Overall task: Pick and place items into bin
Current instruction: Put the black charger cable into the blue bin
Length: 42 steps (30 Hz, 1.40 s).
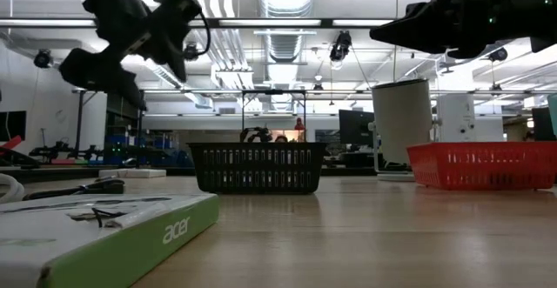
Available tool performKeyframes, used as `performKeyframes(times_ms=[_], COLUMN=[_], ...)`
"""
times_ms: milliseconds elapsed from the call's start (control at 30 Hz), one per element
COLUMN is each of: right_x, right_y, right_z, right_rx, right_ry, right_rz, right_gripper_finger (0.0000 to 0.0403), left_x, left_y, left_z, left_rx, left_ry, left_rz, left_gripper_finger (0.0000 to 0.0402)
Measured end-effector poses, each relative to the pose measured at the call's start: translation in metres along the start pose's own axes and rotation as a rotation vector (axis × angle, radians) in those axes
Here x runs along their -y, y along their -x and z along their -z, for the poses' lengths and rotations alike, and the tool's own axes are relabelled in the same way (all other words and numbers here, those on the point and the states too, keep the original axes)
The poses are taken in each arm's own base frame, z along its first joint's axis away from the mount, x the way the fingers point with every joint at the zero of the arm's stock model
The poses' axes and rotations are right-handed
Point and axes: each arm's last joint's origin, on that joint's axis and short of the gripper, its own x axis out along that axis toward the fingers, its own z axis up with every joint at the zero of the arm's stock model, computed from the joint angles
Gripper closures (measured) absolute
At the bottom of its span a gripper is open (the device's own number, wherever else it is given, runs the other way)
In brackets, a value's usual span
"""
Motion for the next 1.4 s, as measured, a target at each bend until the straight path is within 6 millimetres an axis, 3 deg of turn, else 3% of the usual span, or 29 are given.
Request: performKeyframes(times_ms=[767,1400], right_x=[0.0,0.0], right_y=[0.0,0.0], right_z=[0.0,0.0], right_rx=[-0.002,-0.001], right_ry=[0.004,0.006], right_rz=[-0.001,-0.001], right_gripper_finger=[0.0335,0.0335], left_x=[-0.003,-0.016], left_y=[-0.038,-0.076], left_z=[0.036,0.045], left_rx=[-0.158,-0.204], left_ry=[0.074,0.022], left_rz=[-0.178,-0.335], left_gripper_finger=[0.0112,0.0112])
